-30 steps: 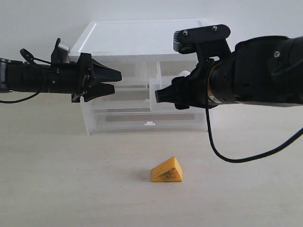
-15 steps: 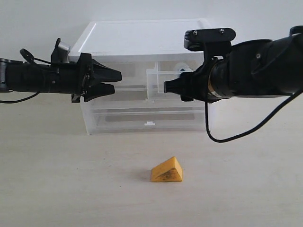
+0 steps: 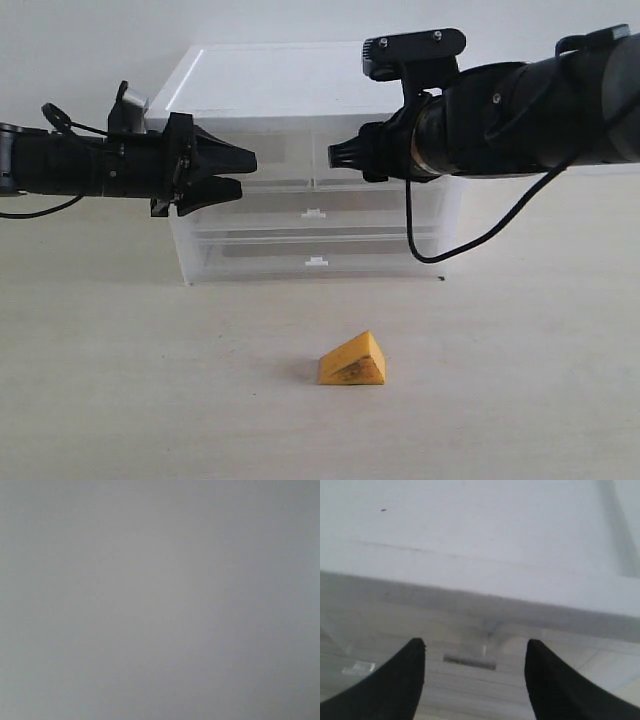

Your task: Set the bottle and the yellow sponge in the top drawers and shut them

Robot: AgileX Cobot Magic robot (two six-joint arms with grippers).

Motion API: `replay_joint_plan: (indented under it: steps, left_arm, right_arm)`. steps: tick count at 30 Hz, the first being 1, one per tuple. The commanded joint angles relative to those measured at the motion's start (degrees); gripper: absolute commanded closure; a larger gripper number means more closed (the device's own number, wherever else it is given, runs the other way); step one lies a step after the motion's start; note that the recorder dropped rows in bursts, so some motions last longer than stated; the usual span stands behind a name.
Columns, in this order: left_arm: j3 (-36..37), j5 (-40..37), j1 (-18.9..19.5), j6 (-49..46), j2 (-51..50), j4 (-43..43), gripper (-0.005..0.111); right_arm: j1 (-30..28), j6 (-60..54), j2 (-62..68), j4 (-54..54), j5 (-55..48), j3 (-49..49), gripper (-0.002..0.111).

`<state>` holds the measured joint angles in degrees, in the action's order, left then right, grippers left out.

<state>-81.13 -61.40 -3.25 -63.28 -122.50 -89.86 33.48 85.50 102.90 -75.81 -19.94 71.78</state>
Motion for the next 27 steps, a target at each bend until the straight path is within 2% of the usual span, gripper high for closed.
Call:
replay_joint_plan:
  steps: [1, 14, 23, 27]
  left_arm:
    - [-0.3, 9.4, 0.7, -2.2, -0.8, 2.4, 0.049]
    - [-0.3, 9.4, 0.7, -2.6, -0.8, 2.4, 0.049]
    - [-0.3, 9.4, 0.7, -2.6, -0.8, 2.4, 0.049]
    - [-0.3, 9.4, 0.7, -2.6, -0.8, 2.4, 0.049]
  right_arm:
    - [-0.4, -0.1, 0.7, -1.6, -2.4, 1.6, 0.054]
    - [-0.4, -0.9, 0.7, 0.3, -1.2, 3.7, 0.054]
    - [-0.4, -23.0, 0.3, 23.2, -1.4, 3.7, 0.054]
    - [0.4, -27.8, 0.3, 28.5, 0.4, 3.0, 0.054]
